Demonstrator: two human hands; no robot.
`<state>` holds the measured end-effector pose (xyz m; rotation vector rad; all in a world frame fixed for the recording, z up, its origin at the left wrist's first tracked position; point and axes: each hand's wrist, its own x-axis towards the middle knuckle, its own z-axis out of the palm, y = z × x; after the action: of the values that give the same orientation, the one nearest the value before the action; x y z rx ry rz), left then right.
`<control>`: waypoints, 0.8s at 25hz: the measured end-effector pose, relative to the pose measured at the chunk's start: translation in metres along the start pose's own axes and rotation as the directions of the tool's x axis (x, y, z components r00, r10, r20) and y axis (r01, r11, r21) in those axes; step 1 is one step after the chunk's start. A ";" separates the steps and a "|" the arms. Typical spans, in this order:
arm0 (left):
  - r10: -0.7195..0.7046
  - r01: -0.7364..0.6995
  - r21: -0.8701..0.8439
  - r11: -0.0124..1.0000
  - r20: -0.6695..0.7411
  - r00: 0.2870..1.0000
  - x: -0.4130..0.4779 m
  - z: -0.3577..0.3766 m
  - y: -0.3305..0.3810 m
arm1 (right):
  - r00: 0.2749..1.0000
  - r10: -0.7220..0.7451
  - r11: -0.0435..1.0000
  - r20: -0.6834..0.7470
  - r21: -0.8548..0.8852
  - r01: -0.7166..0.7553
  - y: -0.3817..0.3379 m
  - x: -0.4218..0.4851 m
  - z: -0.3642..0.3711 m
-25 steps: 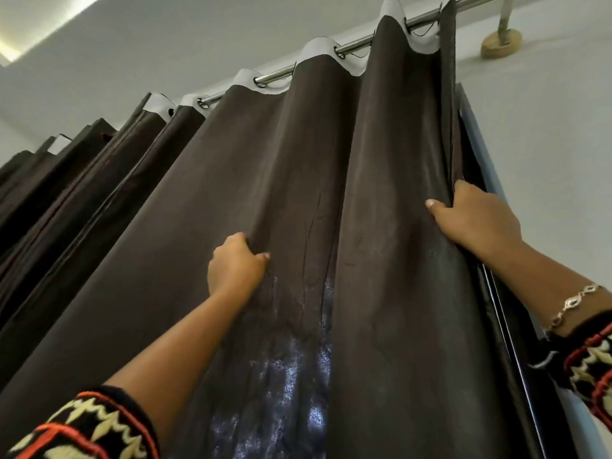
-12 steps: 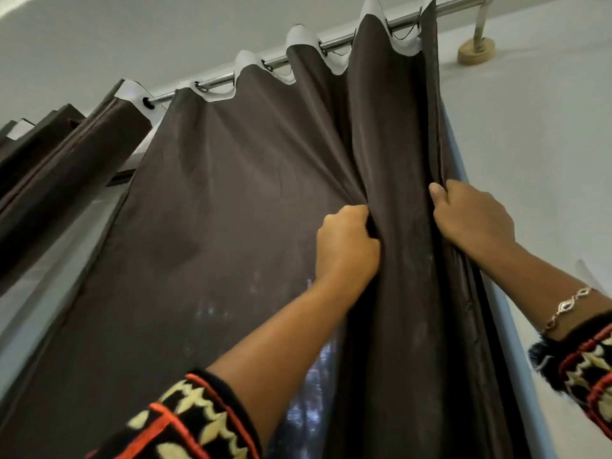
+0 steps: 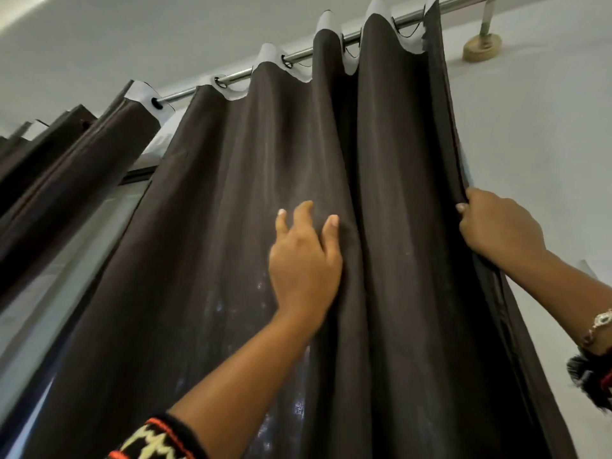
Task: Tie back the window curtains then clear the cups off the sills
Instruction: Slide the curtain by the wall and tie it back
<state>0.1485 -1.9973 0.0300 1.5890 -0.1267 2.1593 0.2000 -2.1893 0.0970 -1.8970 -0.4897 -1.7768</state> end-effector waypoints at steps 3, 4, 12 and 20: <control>-0.141 0.143 0.076 0.987 -0.029 0.990 0.019 -0.027 -0.056 | 1.000 0.007 1.000 0.009 0.019 -0.007 -0.009 -0.003 0.004; -0.206 0.208 0.119 0.971 -0.027 0.978 0.023 -0.035 -0.073 | 1.000 -0.003 1.000 0.010 0.023 0.003 -0.012 -0.003 0.006; -0.572 0.558 0.258 0.788 -0.025 0.820 0.042 -0.084 -0.159 | 0.999 -0.027 0.999 -0.034 0.018 0.028 -0.041 -0.003 0.032; -0.319 0.318 0.032 0.947 0.160 0.934 0.017 -0.060 -0.107 | 0.999 -0.005 0.999 -0.034 0.049 0.006 -0.042 -0.006 0.037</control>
<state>0.1354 -1.8762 0.0055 1.6597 0.0824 1.7835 0.2061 -2.1334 0.0943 -1.8306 -0.5221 -1.7813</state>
